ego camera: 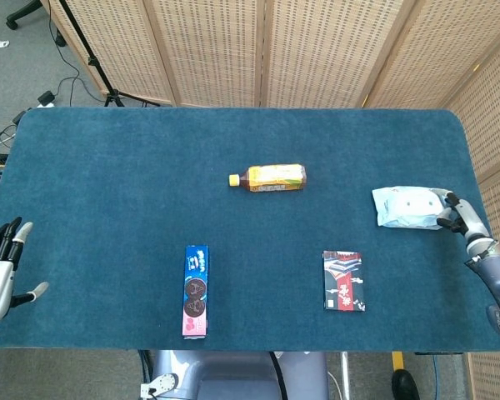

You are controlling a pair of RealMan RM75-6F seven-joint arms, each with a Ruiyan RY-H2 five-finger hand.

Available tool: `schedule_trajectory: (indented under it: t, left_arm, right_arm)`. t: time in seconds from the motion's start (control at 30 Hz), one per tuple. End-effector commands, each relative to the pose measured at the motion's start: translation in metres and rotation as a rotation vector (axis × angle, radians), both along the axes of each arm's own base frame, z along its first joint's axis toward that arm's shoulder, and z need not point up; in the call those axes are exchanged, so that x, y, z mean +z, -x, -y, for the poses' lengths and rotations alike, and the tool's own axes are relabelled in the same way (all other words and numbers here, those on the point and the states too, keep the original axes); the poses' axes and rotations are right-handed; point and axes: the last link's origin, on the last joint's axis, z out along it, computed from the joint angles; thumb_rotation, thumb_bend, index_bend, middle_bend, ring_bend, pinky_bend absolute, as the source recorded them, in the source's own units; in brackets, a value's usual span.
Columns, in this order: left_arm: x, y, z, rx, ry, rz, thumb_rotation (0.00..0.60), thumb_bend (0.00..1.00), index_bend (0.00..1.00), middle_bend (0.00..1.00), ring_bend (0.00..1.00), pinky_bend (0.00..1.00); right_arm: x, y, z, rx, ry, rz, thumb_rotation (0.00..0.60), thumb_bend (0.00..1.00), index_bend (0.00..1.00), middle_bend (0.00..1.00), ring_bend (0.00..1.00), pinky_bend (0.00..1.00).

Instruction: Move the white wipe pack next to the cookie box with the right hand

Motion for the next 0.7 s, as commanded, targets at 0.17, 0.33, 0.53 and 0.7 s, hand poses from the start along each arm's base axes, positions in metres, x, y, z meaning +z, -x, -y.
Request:
schedule_trajectory:
  t: [0.17,0.33,0.53,0.7]
  left_arm:
    - [0.0,0.0,0.0,0.002,0.001,0.0,0.6,0.0,0.0,0.0,0.0,0.0]
    - [0.0,0.0,0.001,0.002,0.002,0.001,0.6,0.0,0.0,0.0,0.0,0.0]
    - [0.0,0.001,0.001,0.001,0.006,0.002,0.6,0.0,0.0,0.0,0.0,0.0]
    - [0.0,0.001,0.001,0.003,0.007,0.005,0.6,0.0,0.0,0.0,0.0,0.0]
  right_arm:
    - [-0.01,-0.018,0.003,0.078,-0.047,0.021,0.6,1.0,0.19,0.1,0.0,0.17]
    - [-0.022,-0.036,-0.005,0.154,-0.09,0.06,0.6,1.0,0.19,0.1,0.0,0.19]
    - [-0.037,-0.065,-0.011,0.228,-0.12,0.126,0.6,1.0,0.19,0.1,0.0,0.19]
    - [-0.05,-0.094,-0.011,0.294,-0.15,0.149,0.6,1.0,0.19,0.1,0.0,0.19]
